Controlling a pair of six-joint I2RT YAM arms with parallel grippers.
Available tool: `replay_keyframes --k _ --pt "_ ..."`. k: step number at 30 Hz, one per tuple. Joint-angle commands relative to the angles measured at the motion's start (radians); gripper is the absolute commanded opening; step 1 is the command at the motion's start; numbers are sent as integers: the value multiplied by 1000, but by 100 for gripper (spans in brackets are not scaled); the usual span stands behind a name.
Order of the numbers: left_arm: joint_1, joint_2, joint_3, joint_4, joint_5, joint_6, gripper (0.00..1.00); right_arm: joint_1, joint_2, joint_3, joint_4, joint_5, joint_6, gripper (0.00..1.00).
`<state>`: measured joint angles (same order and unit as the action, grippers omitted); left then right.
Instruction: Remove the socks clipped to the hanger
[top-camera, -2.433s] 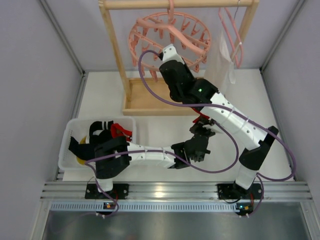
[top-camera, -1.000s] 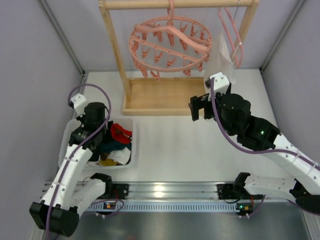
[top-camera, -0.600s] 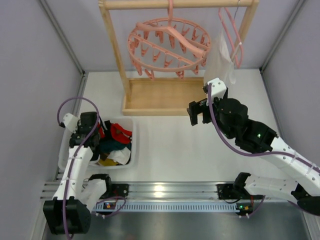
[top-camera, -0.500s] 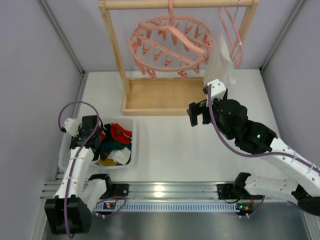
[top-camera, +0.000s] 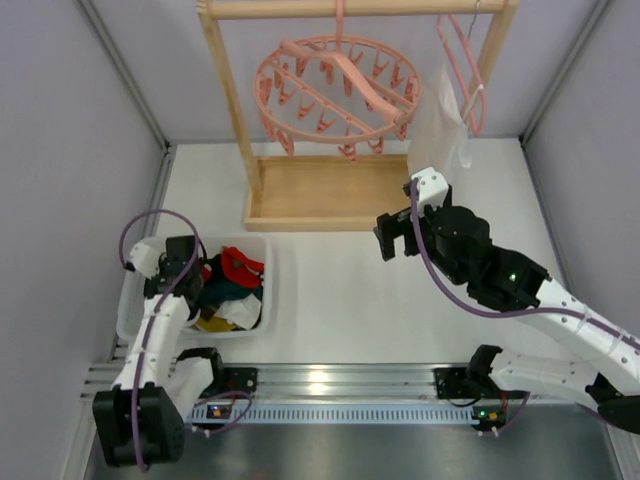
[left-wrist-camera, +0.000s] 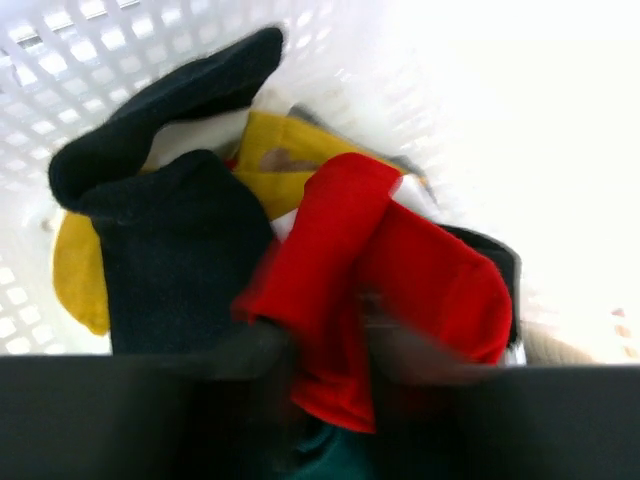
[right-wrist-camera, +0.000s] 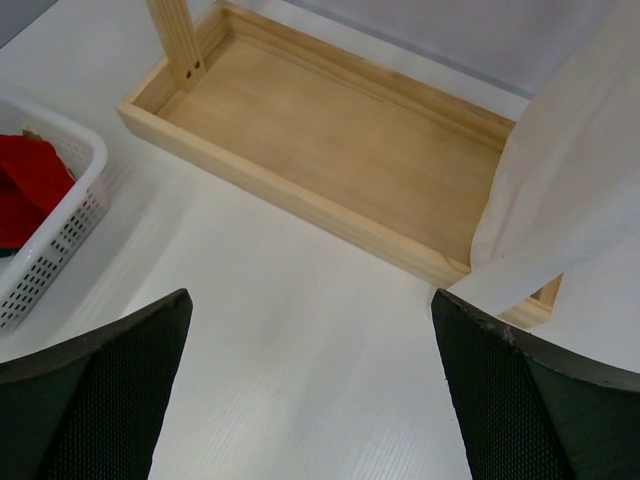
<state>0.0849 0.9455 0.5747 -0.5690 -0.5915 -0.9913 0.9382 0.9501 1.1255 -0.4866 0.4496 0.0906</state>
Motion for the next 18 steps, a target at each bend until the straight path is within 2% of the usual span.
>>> replay_keyframes --k 1,3,4,6,7,10,13,14,15,18 --pt "7 -125 16 44 1 35 42 -10 -34 2 54 -6 18 99" --pt "7 -196 39 44 10 65 60 -9 -39 0 52 -8 18 99" --pt "7 -214 50 34 10 89 73 -10 -42 0 49 -3 21 100" --pt "7 -250 95 8 6 106 87 -9 -47 0 49 -2 20 99" --pt "7 -257 114 -27 -1 120 98 -9 -51 0 48 3 23 99" --pt "7 -274 197 -80 -22 167 98 -9 -56 0 28 26 37 99" --pt "7 -291 273 -77 66 299 98 -9 -82 -6 -1 75 70 99" --pt "7 -256 330 -78 111 348 98 -10 -94 -21 -4 95 80 99" --pt "7 -231 361 -78 228 452 98 -10 -123 -32 -9 116 102 100" --pt "6 -143 444 -111 411 606 98 -9 -197 -85 -24 208 130 100"
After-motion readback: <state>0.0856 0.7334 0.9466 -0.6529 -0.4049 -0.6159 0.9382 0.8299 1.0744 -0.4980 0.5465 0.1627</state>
